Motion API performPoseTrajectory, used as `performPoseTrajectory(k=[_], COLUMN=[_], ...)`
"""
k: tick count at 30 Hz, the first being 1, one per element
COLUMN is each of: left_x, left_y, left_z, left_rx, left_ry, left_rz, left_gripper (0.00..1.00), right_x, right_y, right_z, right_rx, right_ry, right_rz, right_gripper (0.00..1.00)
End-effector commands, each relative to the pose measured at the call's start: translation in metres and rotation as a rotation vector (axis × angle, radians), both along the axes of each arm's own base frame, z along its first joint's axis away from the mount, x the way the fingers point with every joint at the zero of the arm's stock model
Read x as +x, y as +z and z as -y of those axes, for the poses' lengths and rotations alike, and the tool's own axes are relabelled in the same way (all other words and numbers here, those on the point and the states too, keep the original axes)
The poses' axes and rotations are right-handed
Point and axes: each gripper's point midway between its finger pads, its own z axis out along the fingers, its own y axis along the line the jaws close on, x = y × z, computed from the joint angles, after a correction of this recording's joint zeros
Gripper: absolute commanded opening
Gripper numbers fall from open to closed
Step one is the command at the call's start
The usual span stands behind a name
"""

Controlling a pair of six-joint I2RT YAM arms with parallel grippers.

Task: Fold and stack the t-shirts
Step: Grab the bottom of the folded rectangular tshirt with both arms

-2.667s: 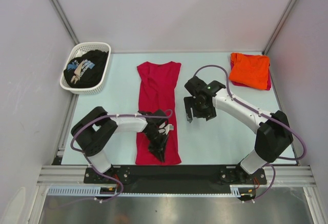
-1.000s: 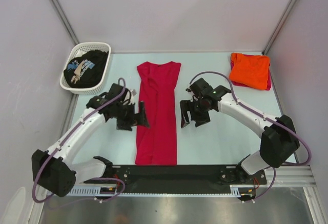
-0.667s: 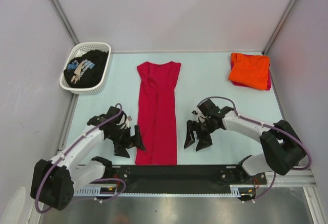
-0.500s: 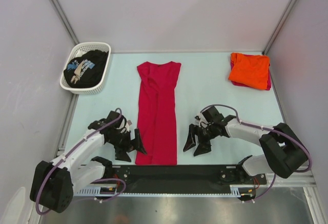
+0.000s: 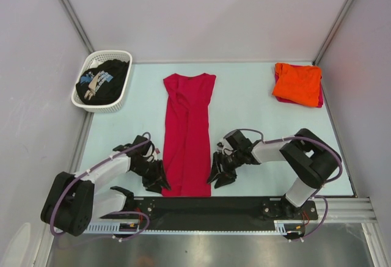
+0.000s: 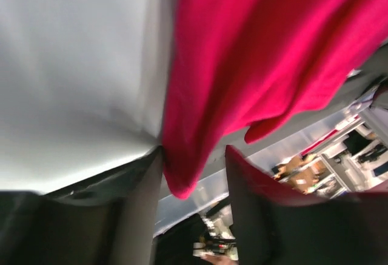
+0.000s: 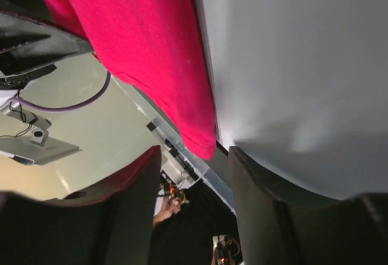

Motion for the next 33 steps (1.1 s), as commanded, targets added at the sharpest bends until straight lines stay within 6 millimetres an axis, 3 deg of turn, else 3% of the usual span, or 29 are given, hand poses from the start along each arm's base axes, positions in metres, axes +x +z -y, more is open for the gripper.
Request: performPoseTrajectory(k=[1,4,5,7,11,18,24,31,33], left_x=[-0.001,-0.005,-0.007,-0.008,-0.010,-0.010,-0.007,-0.009,-0.010], left_y=[-0.006,-0.009,-0.010,-0.010,-0.011,-0.011,-0.010,-0.010,-0.011], left_z=[0.006,0.006,0.007,0.007,0.007,0.006,0.006,0.005,0.004], left_rx=[-0.021,-0.007,-0.006,-0.002,0.004,0.016,0.024,0.025,0.026], left_ry=[-0.029,-0.051,-0.061,-0.073,-0.079,-0.078,-0.088,-0.104,-0.108], left_rz=[-0.002,-0.020,-0.026,-0.032,-0.042,-0.039,-0.036,-0.040,-0.039], left_gripper=[0.38,0.20,0.09,0.00,0.00,0.00,0.00,0.00,0.00], right_x=[-0.002,-0.007,-0.007,-0.011,-0.012,-0.016,-0.006,-0.025,-0.018], right_y=[0.009,0.008,0.009,0.007,0.013,0.011,0.022,0.014,0.016], right_z=[-0.017,-0.015,-0.015,-0.011,-0.011,0.013,0.006,0.013,0.008], right_rx=[0.059,0.045,0.054,0.027,0.021,-0.180,-0.097,-0.089,-0.062], right_ry=[0.047,0.063,0.079,0.093,0.130,0.206,0.126,0.034,-0.002], right_rz=[-0.031,-0.066,-0.067,-0.098,-0.133,-0.130,0.005,0.068,0.144], right_gripper=[0.51,0.42,0.41,0.34,0.26,0.35,0.39,0.43,0.44])
